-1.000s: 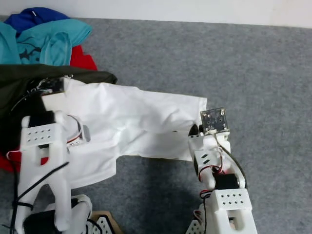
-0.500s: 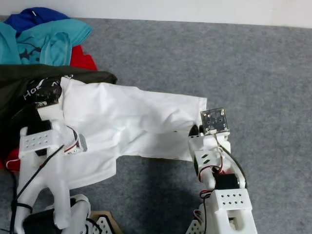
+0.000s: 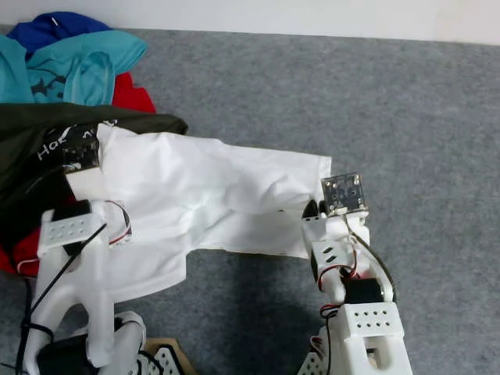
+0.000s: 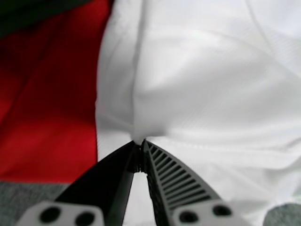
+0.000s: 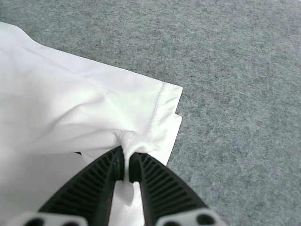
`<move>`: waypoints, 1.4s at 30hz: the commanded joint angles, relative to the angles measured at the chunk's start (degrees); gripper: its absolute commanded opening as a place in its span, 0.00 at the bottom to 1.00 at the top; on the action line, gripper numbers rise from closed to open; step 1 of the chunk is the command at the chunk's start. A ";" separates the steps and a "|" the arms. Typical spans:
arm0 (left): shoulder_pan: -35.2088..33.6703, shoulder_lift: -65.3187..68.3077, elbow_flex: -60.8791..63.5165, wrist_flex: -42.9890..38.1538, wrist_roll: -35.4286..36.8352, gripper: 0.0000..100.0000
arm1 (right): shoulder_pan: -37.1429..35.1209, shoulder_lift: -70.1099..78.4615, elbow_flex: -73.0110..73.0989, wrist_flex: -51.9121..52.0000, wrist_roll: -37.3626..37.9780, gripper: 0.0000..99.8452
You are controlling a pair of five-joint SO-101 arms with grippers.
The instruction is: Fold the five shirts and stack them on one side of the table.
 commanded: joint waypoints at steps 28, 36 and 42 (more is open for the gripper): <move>3.38 -0.75 -13.85 11.78 7.65 0.01 | 0.66 -1.01 -0.48 0.31 -0.44 0.01; 3.74 -10.68 -15.16 22.95 7.38 0.01 | 0.31 -1.19 -0.84 3.03 -0.44 0.01; -0.57 -15.60 -10.68 23.30 7.30 0.01 | 0.31 -1.19 -0.92 3.30 -0.44 0.01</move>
